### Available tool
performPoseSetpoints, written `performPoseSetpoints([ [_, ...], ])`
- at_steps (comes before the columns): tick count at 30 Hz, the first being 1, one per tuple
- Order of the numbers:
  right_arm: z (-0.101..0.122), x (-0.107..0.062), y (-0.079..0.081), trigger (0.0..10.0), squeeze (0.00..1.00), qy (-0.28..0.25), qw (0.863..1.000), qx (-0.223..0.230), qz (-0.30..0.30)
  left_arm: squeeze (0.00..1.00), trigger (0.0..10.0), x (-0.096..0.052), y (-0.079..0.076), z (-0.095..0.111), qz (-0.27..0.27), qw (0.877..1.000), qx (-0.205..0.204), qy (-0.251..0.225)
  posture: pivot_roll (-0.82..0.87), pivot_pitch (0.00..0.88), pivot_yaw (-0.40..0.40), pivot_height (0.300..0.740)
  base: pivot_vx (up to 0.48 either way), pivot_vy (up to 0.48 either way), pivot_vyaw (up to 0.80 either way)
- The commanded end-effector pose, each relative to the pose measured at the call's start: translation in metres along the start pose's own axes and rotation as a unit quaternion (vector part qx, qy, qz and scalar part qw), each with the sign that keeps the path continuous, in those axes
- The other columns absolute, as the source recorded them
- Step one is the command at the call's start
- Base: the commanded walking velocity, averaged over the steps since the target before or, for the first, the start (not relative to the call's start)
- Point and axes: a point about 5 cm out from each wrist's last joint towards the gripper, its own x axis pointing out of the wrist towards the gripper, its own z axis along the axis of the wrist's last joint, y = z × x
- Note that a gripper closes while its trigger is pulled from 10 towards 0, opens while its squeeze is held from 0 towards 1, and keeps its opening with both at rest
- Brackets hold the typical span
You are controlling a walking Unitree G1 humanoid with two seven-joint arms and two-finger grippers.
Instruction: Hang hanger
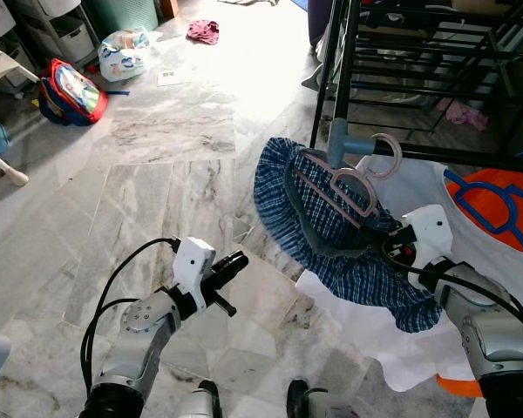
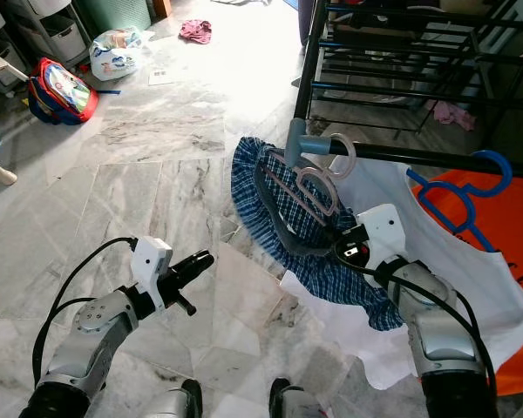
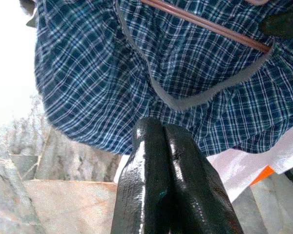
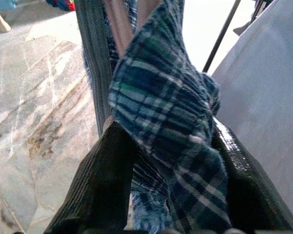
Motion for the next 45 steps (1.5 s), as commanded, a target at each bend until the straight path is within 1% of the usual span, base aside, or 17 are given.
performPoseSetpoints([
  [1, -0.015, 0.001, 0.009, 0.0, 0.00, 0.038, 0.999, 0.003, 0.025, 0.00, 10.0, -0.004, -0.002, -0.004, 0.005, 1.000, 0.003, 0.006, 0.04, 0.252, 0.007, 0.740, 0.000, 0.000, 0.00],
  [7, -0.010, 0.003, 0.009, 0.0, 0.00, 0.020, 0.999, 0.022, 0.011, 0.00, 10.0, -0.004, 0.000, -0.003, 0.010, 1.000, 0.004, 0.005, 0.05, 0.254, 0.004, 0.740, 0.000, 0.000, 0.00],
  [8, -0.002, 0.003, 0.005, 0.0, 0.00, -0.014, 0.999, 0.033, -0.019, 0.00, 10.0, -0.004, 0.002, -0.002, 0.019, 1.000, 0.007, 0.000, 0.04, 0.254, 0.004, 0.740, 0.000, 0.000, 0.00],
  [12, 0.013, -0.001, 0.000, 0.0, 0.00, -0.072, 0.993, 0.055, -0.080, 0.00, 10.0, -0.003, 0.006, 0.000, 0.045, 0.999, 0.017, -0.007, 0.04, 0.251, 0.007, 0.740, 0.000, 0.000, 0.00],
  [13, 0.018, -0.004, 0.002, 0.0, 0.00, -0.095, 0.988, 0.062, -0.105, 0.00, 10.0, -0.003, 0.008, 0.000, 0.056, 0.998, 0.018, -0.009, 0.03, 0.249, 0.009, 0.740, 0.000, 0.000, 0.00],
  [17, 0.021, -0.006, 0.011, 0.0, 0.00, -0.115, 0.983, 0.065, -0.130, 0.00, 10.0, -0.001, 0.008, 0.000, 0.062, 0.998, 0.020, -0.008, 0.03, 0.243, 0.015, 0.740, 0.000, 0.000, 0.00],
  [21, 0.025, -0.011, 0.024, 0.0, 0.00, -0.151, 0.971, 0.086, -0.164, 0.00, 10.0, 0.003, 0.005, -0.001, 0.063, 0.998, 0.020, -0.008, 0.02, 0.231, 0.021, 0.740, 0.000, 0.000, 0.00],
  [25, 0.026, -0.013, 0.028, 0.0, 0.00, -0.159, 0.966, 0.093, -0.180, 0.00, 10.0, 0.005, 0.004, -0.001, 0.058, 0.998, 0.017, -0.010, 0.02, 0.224, 0.022, 0.740, 0.000, 0.000, 0.00],
  [28, 0.018, -0.017, 0.037, 0.0, 0.00, -0.155, 0.964, 0.103, -0.190, 0.00, 10.0, 0.007, 0.003, -0.002, 0.054, 0.998, 0.017, -0.008, 0.02, 0.211, 0.023, 0.740, 0.000, 0.000, 0.00],
  [30, 0.010, -0.022, 0.044, 0.0, 0.00, -0.151, 0.963, 0.111, -0.192, 0.00, 10.0, 0.006, 0.005, -0.002, 0.073, 0.997, 0.024, -0.009, 0.01, 0.202, 0.029, 0.740, 0.000, 0.000, 0.00],
  [32, 0.001, -0.028, 0.050, 0.0, 0.00, -0.145, 0.965, 0.098, -0.193, 0.00, 10.0, 0.004, 0.009, -0.004, 0.099, 0.994, 0.036, -0.007, 0.01, 0.201, 0.031, 0.740, 0.000, 0.000, 0.00],
  [36, -0.006, -0.032, 0.055, 0.0, 0.00, -0.137, 0.967, 0.097, -0.190, 0.00, 10.0, 0.001, 0.011, -0.007, 0.117, 0.992, 0.040, 0.000, 0.01, 0.200, 0.034, 0.740, 0.000, 0.000, 0.00],
  [37, -0.012, -0.036, 0.057, 1.4, 0.00, -0.130, 0.969, 0.090, -0.191, 0.00, 10.0, -0.001, 0.011, -0.011, 0.129, 0.991, 0.045, 0.005, 0.00, 0.201, 0.038, 0.740, 0.000, 0.000, 0.00],
  [39, -0.018, -0.040, 0.060, 1.7, 0.00, -0.122, 0.970, 0.086, -0.193, 0.00, 10.0, -0.002, 0.011, -0.016, 0.141, 0.989, 0.050, 0.012, -0.01, 0.204, 0.040, 0.740, 0.000, 0.000, 0.00],
  [40, -0.023, -0.043, 0.062, 2.7, 0.00, -0.115, 0.971, 0.083, -0.194, 0.00, 10.0, -0.004, 0.010, -0.021, 0.148, 0.988, 0.046, 0.016, -0.01, 0.204, 0.040, 0.740, 0.000, 0.000, 0.00],
  [43, -0.028, -0.044, 0.064, 10.0, 0.00, -0.107, 0.971, 0.086, -0.198, 0.00, 10.0, -0.006, 0.009, -0.027, 0.159, 0.986, 0.041, 0.025, -0.01, 0.205, 0.038, 0.740, 0.000, 0.000, 0.00],
  [45, -0.029, -0.045, 0.064, 10.0, 0.00, -0.106, 0.971, 0.086, -0.198, 0.00, 10.0, -0.007, 0.009, -0.028, 0.161, 0.986, 0.041, 0.027, -0.01, 0.205, 0.038, 0.740, 0.000, 0.000, 0.00],
])
